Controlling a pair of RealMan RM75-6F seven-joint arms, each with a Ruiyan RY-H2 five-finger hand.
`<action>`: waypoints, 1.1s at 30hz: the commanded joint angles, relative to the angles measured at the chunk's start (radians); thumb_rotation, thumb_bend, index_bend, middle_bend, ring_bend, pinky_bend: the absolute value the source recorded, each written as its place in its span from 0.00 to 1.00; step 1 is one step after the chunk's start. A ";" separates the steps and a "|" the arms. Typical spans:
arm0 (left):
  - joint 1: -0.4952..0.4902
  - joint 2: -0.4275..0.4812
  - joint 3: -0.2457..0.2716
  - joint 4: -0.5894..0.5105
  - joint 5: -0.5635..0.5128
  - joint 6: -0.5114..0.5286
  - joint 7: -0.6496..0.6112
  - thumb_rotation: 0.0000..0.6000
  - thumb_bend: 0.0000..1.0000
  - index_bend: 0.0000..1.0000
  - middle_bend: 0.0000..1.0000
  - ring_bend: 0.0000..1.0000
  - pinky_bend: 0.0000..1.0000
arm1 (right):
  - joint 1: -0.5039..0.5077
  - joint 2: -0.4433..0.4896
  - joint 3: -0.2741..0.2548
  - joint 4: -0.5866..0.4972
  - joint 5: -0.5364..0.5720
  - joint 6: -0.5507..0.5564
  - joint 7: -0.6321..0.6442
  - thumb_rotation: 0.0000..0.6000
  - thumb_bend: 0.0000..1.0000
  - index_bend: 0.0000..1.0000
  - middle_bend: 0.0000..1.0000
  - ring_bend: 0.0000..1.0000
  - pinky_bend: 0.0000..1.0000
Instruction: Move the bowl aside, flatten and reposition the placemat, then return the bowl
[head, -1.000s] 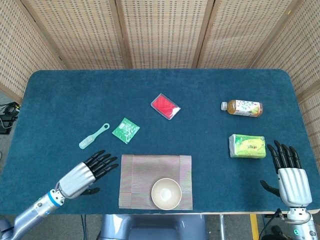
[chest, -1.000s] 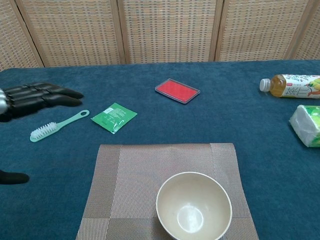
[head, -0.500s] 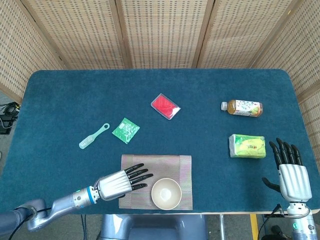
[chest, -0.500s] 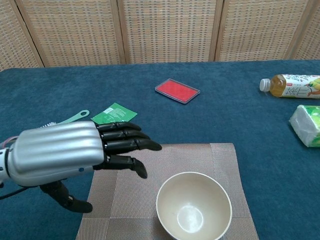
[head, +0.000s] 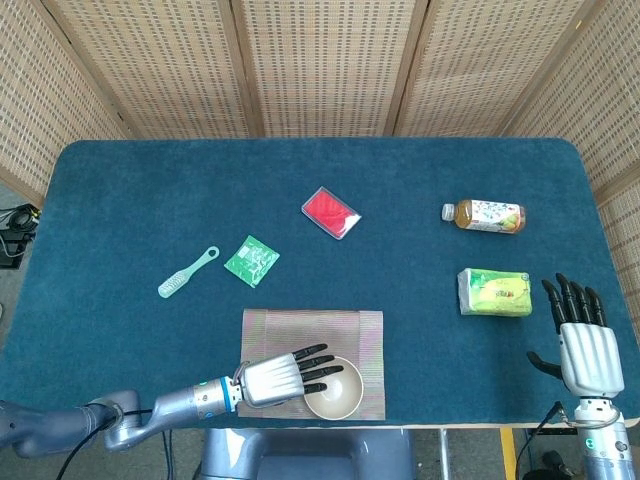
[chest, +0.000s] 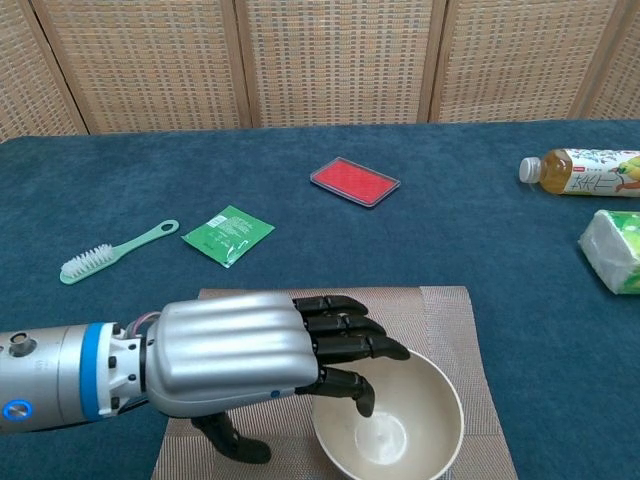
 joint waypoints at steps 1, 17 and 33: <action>-0.026 -0.037 -0.006 0.016 -0.030 -0.025 0.004 1.00 0.33 0.31 0.00 0.00 0.00 | 0.002 0.002 0.001 0.002 0.007 -0.003 0.004 1.00 0.00 0.00 0.00 0.00 0.00; -0.041 -0.034 -0.030 0.015 -0.128 0.031 0.068 1.00 0.46 0.66 0.00 0.00 0.00 | 0.005 0.004 -0.006 0.003 0.012 -0.004 0.011 1.00 0.00 0.00 0.00 0.00 0.00; 0.005 0.191 -0.163 0.120 -0.457 0.041 -0.096 1.00 0.46 0.66 0.00 0.00 0.00 | 0.005 -0.001 -0.019 0.001 0.000 0.004 0.000 1.00 0.00 0.00 0.00 0.00 0.00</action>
